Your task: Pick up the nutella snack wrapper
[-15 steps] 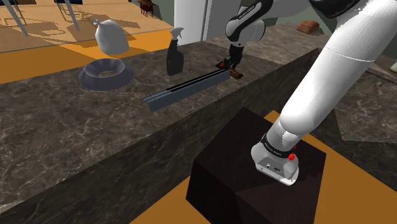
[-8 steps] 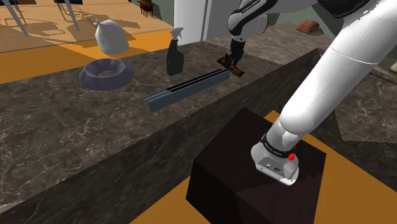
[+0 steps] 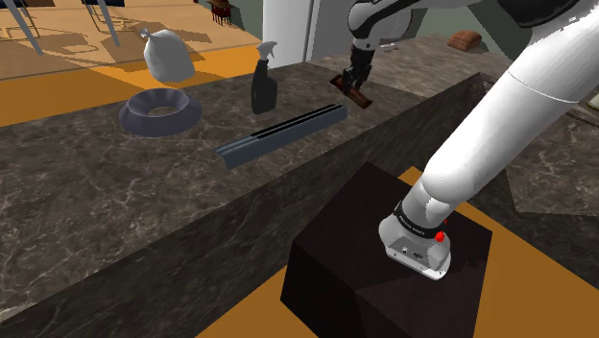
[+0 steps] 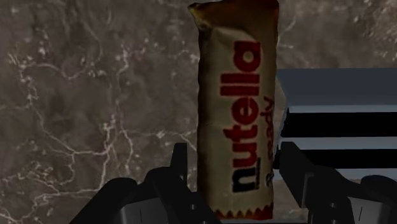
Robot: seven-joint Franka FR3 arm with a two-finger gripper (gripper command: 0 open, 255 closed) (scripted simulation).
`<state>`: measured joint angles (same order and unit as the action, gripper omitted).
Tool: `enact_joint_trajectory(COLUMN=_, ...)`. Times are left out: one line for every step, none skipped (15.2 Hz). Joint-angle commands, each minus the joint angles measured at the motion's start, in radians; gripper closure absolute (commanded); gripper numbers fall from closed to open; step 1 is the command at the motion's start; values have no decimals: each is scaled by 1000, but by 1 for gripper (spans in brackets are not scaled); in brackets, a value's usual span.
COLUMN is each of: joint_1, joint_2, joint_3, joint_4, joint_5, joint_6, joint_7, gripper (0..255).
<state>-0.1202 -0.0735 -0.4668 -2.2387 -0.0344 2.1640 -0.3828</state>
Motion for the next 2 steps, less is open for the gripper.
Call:
enact_joint_trajectory(joint_1=0, joint_2=-8, joint_3=1, joint_4=9, joint_5=-4, joint_6=-16, joint_7=3, gripper=255)
enact_joint_trajectory(joint_1=0, joint_2=-8, joint_3=1, joint_4=9, joint_5=-4, joint_6=-16, joint_7=3, gripper=255)
